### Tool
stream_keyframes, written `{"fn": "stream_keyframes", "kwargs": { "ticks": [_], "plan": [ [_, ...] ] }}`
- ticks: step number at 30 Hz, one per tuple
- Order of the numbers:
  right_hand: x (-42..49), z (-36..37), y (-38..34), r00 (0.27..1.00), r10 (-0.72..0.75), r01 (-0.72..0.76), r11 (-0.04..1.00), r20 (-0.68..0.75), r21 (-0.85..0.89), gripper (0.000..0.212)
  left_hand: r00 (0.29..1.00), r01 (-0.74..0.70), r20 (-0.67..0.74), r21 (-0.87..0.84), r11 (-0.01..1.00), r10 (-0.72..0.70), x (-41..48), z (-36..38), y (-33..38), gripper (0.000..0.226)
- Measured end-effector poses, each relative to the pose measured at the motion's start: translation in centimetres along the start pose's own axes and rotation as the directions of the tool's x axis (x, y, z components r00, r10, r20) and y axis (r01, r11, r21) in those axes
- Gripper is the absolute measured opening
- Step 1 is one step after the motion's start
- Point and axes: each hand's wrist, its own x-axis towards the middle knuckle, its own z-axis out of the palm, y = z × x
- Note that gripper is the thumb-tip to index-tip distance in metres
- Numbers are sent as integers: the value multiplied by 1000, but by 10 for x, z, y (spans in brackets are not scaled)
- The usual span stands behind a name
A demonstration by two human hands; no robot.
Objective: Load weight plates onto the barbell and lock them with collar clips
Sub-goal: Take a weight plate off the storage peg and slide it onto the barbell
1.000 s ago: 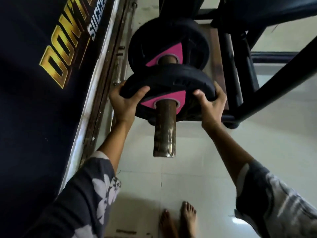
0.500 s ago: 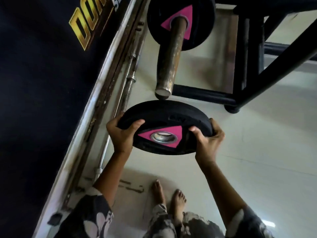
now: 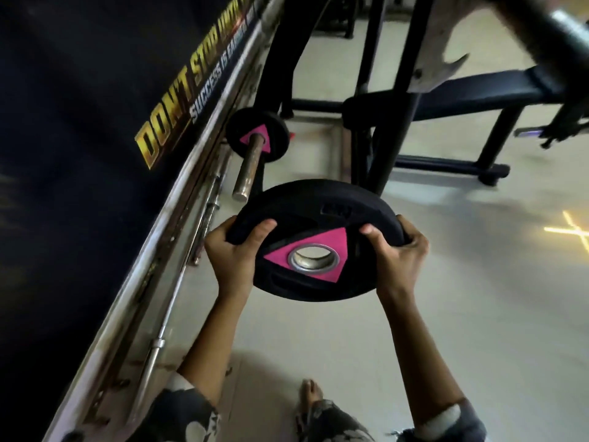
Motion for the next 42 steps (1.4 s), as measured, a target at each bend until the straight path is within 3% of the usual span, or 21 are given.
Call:
{"fn": "stream_keyframes", "kwargs": {
  "ticks": [6,11,15,20,26,32,38,42],
  "plan": [
    [32,-82,-80,988,-83,83,997,-134,-5,43,996,-75,45,-101,992,80,-18,83,82,18],
    [91,-145,-114,955,-198,189,980,-220,-60,61,981,-152,98,-138,979,166,-16,173,130,15],
    [149,-194,-122,936,-237,217,971,-261,-103,46,968,-193,114,-218,957,221,-17,248,143,12],
    [204,-227,-106,950,-210,195,977,-232,-83,56,962,-231,91,-221,948,256,-19,311,131,36],
    [235,-230,-87,967,-180,180,984,-182,-18,62,969,-235,40,-162,958,244,-6,333,114,7],
    [242,-230,-85,966,-209,207,978,-153,-29,52,960,-280,-33,-97,955,278,-2,332,103,13],
    [259,-215,-87,976,-186,171,977,-112,-129,56,971,-239,-53,-107,965,235,12,334,98,6],
    [282,-204,-74,976,-177,168,983,-131,-77,46,962,-273,-31,-53,961,271,40,349,91,21]
  ]
}}
